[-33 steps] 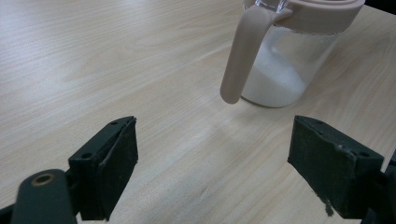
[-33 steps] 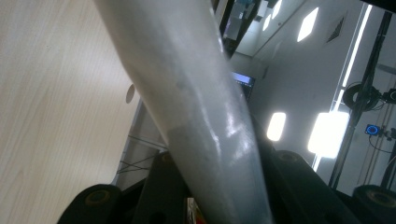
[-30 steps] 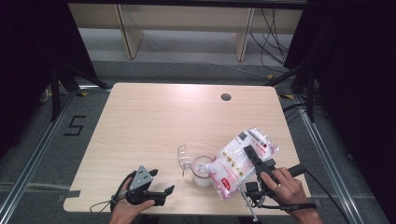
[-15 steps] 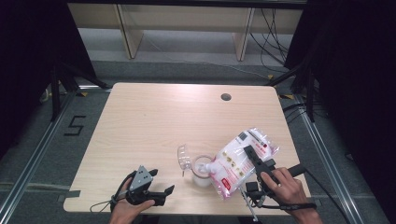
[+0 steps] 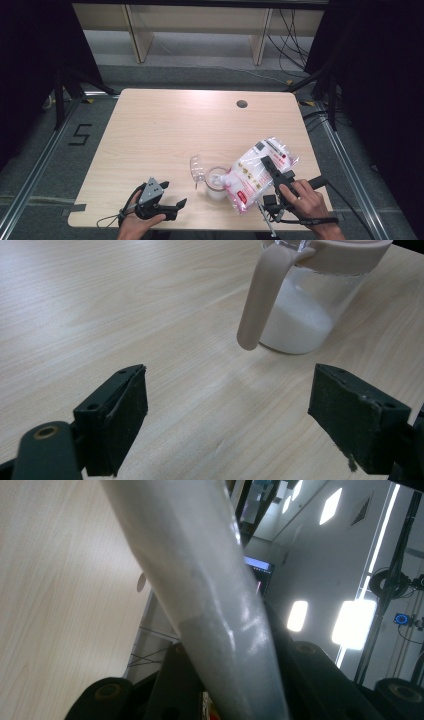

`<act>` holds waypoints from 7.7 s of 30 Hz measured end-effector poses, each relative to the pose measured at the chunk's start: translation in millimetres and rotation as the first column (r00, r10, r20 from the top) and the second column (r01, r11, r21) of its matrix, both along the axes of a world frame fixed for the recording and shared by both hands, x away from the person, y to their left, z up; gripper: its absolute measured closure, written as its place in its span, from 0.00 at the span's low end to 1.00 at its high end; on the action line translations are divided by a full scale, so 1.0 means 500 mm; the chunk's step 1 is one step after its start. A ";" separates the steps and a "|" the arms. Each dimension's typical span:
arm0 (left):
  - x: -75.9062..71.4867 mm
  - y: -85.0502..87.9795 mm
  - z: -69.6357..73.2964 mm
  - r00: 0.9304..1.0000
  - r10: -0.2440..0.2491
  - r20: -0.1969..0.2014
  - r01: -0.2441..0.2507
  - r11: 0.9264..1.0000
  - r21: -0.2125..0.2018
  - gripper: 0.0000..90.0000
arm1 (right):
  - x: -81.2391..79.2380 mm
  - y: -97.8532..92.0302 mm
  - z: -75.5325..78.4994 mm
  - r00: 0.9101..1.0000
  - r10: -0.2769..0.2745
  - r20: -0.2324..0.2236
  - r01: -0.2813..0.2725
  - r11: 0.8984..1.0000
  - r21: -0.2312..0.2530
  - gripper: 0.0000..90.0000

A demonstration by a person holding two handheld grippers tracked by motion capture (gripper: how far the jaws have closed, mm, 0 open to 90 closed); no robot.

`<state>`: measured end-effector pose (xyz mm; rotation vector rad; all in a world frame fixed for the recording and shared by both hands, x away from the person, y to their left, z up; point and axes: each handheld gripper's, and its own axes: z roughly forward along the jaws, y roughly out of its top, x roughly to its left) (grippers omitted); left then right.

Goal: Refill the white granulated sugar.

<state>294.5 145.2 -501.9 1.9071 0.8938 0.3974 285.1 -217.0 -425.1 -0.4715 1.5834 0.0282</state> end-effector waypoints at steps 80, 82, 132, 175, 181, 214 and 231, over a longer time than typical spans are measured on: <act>0.000 -0.001 0.000 1.000 -0.008 0.005 0.008 1.000 -0.006 0.17 | 0.001 -0.004 -0.001 1.000 0.010 -0.001 -0.010 0.999 0.031 0.89; 0.000 0.000 0.001 1.000 -0.010 0.005 0.010 1.000 -0.003 0.17 | 0.001 -0.003 0.000 1.000 0.016 0.003 -0.016 1.000 0.026 0.89; 0.002 0.001 0.000 1.000 -0.011 0.008 0.011 1.000 -0.004 0.17 | 0.003 -0.002 0.004 1.000 0.021 0.005 -0.021 1.000 0.016 0.90; 0.000 0.001 0.001 1.000 0.001 -0.003 -0.001 1.000 -0.011 0.17 | 0.053 -0.051 -0.038 0.965 0.037 -0.258 0.019 0.977 0.213 0.93; 0.000 0.001 0.001 1.000 0.000 0.000 0.000 1.000 -0.014 0.17 | 0.072 -0.067 -0.055 0.916 0.092 -0.391 0.056 0.935 0.351 0.95; -0.001 0.002 0.003 1.000 0.002 0.005 -0.002 1.000 -0.002 0.17 | 0.075 -0.093 -0.062 0.811 0.272 -0.519 0.131 0.779 0.613 0.98; -0.001 0.000 0.003 1.000 0.001 0.008 -0.001 1.000 -0.017 0.17 | 0.097 -0.114 -0.067 0.736 0.379 -0.562 0.242 0.628 0.740 0.99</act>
